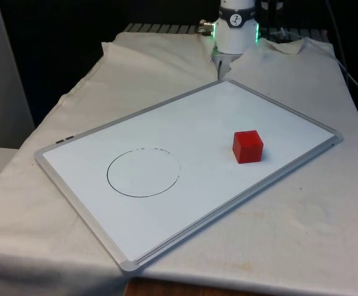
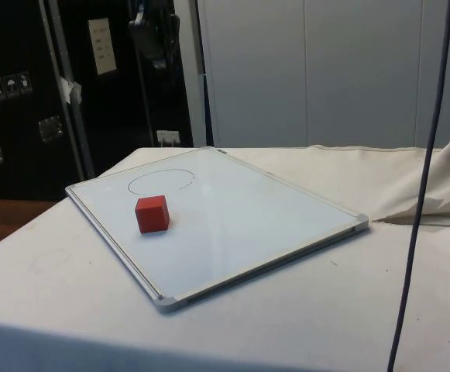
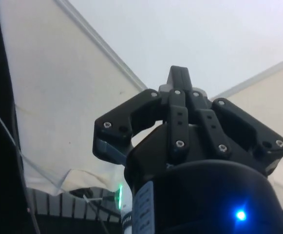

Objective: Push the cube into the marked area.

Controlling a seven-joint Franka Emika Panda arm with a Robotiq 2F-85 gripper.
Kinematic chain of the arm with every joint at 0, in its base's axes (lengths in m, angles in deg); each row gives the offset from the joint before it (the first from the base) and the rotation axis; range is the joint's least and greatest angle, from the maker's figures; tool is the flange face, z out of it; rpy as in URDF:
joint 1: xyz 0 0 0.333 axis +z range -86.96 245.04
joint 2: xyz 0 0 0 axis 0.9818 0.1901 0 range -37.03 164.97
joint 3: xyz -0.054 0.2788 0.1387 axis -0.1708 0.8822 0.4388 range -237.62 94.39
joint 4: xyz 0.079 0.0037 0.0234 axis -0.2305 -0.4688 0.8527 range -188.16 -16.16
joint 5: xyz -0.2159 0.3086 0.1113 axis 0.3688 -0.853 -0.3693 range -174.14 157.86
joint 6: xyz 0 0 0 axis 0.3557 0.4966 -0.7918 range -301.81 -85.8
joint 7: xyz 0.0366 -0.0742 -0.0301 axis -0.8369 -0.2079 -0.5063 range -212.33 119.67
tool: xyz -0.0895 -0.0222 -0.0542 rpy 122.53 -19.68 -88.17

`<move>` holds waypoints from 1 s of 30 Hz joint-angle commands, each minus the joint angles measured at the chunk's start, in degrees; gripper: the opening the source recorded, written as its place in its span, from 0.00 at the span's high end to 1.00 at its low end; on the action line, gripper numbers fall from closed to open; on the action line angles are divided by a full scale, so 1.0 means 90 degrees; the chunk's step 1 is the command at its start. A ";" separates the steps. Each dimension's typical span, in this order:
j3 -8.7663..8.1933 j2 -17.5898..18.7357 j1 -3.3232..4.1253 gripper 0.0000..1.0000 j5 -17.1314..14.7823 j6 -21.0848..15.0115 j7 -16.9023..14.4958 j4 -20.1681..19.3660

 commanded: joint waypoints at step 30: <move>0.0885 0.1566 0.0064 1.00 0.0051 -0.1101 0.0840 0.0573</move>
